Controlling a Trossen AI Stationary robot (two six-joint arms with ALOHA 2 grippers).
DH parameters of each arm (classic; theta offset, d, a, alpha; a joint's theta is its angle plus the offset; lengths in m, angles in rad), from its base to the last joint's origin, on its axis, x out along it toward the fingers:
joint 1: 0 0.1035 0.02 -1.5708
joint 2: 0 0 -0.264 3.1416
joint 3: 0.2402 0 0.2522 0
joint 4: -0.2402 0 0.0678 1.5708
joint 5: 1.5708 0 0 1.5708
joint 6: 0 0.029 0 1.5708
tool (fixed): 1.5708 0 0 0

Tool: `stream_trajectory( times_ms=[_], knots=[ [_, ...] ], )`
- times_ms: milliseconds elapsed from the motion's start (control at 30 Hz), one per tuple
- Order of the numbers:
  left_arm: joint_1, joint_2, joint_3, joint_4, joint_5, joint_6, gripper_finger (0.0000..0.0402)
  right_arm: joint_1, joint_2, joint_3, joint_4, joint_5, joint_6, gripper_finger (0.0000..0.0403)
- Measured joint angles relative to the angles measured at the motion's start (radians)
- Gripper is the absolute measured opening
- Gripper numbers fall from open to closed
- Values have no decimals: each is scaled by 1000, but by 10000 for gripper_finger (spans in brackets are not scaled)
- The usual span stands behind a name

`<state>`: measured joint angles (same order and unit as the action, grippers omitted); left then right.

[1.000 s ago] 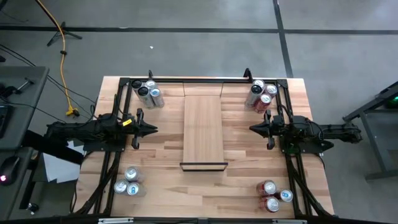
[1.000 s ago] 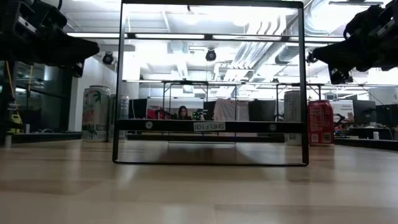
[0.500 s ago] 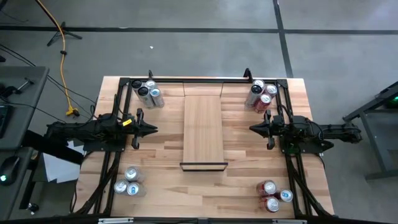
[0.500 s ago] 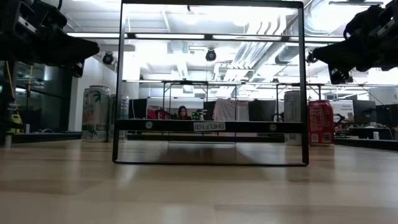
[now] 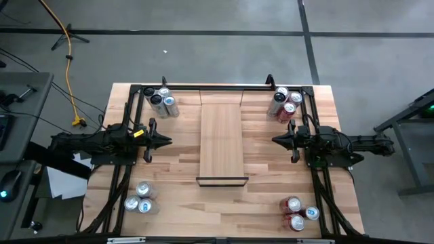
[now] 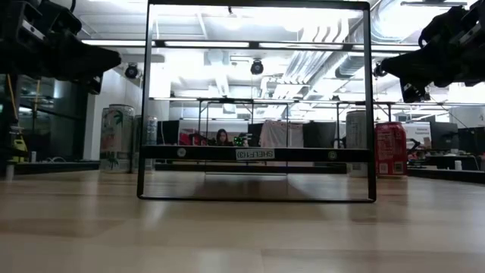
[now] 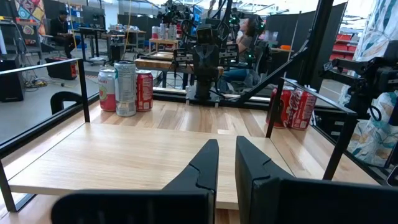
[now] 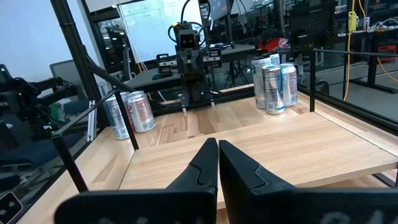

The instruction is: Place canned beverage on shelf

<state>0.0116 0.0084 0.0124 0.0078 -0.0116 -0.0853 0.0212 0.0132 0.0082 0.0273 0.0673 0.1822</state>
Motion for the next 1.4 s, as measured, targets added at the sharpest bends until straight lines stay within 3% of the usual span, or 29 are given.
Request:
stream_trajectory(
  times_ms=[833,967,1233,1400],
  knots=[
    [0,0,0,0,0,0,3,0,0,0,3,0,1,0],
    [0,0,0,0,0,0,3,0,0,0,136,0,82,0],
    [0,0,0,0,0,0,3,0,0,0,470,206,300,0],
    [0,0,0,0,0,0,3,0,0,11,507,277,311,0]
  ],
)
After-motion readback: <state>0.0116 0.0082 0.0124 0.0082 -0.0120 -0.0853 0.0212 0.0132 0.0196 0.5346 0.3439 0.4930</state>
